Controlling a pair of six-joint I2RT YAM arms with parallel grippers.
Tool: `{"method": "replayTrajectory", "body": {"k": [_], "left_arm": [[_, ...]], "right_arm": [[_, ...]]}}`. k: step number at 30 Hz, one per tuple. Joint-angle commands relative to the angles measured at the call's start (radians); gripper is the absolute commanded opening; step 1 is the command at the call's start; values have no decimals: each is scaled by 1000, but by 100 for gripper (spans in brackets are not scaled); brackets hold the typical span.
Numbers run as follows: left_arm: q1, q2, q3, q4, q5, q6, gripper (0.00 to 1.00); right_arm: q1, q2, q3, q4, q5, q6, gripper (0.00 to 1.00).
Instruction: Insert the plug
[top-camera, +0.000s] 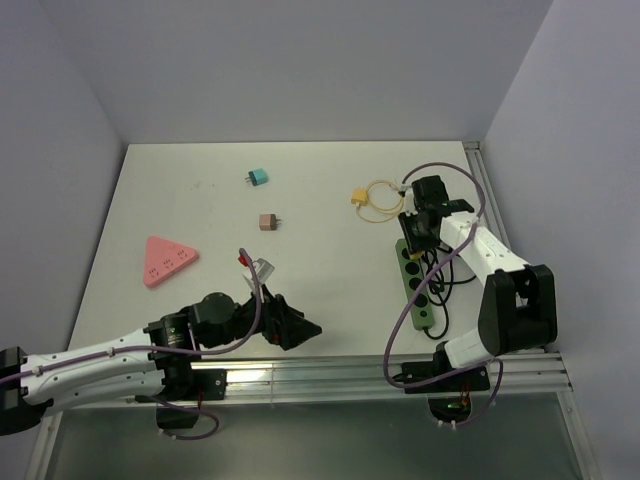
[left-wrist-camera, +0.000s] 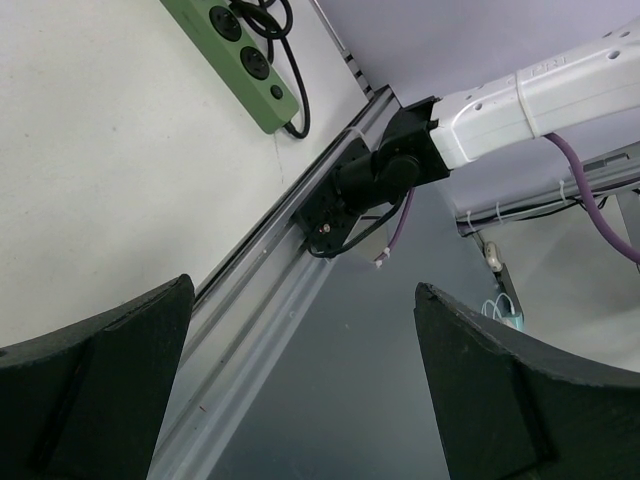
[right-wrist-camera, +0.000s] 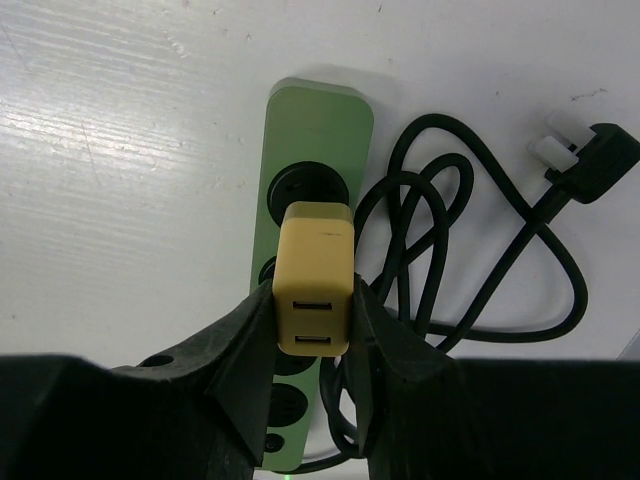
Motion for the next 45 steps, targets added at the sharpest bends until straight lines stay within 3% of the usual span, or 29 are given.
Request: {"method": "replayTrajectory", "body": {"k": [1,33,45], "left_arm": [[0,13,9,48,11,-6,97],[0,4,-4,45,2,-9,97],[0,-31,-14,31,-4,-9,97]], "right_arm": [[-11,-7,11,28,14,-15,0],[-31,208,4,2,-11,78,0],[-39,184,-10,11,17,66,0]]}}
